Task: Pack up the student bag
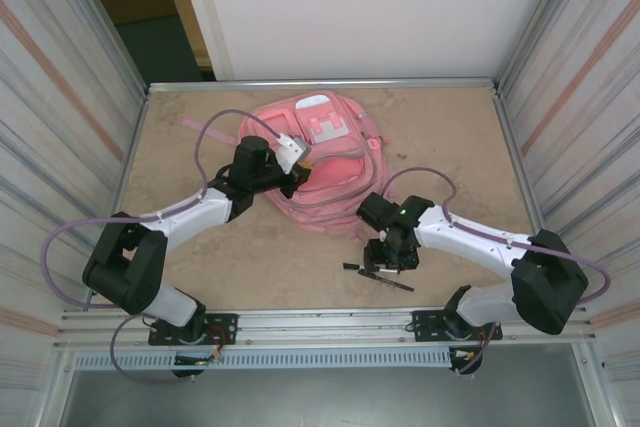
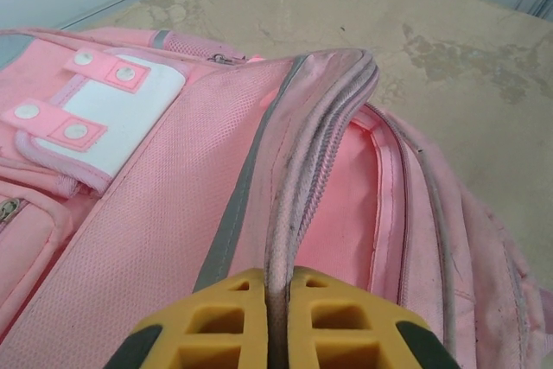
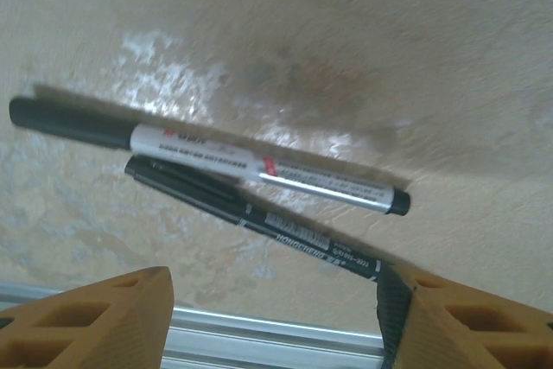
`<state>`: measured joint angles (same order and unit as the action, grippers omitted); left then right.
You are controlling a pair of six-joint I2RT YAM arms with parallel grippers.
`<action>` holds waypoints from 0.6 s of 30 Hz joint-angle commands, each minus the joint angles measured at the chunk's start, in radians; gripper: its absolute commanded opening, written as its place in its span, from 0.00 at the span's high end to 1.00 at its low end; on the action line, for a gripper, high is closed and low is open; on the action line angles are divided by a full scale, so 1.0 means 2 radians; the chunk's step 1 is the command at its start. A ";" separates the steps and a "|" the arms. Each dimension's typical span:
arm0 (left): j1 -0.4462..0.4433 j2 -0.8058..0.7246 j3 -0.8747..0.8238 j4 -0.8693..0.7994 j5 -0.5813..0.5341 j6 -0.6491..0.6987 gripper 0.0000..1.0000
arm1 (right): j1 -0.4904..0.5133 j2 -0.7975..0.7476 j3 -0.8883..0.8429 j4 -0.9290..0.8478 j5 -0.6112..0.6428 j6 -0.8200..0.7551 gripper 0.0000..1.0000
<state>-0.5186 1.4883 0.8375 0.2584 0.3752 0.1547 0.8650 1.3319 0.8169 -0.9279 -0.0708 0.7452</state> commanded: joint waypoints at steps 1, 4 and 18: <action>0.005 -0.011 0.004 -0.012 0.010 0.007 1.00 | 0.019 0.016 -0.009 -0.003 0.010 -0.025 0.38; 0.005 -0.009 0.000 0.000 0.015 -0.002 1.00 | 0.023 0.041 -0.014 0.012 -0.004 -0.036 0.38; 0.008 -0.024 -0.005 -0.005 0.021 0.002 1.00 | 0.090 0.133 0.009 0.037 0.007 -0.057 0.56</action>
<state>-0.5159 1.4879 0.8371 0.2562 0.4000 0.1619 1.0195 1.5612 0.8169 -0.8509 -0.0715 0.6426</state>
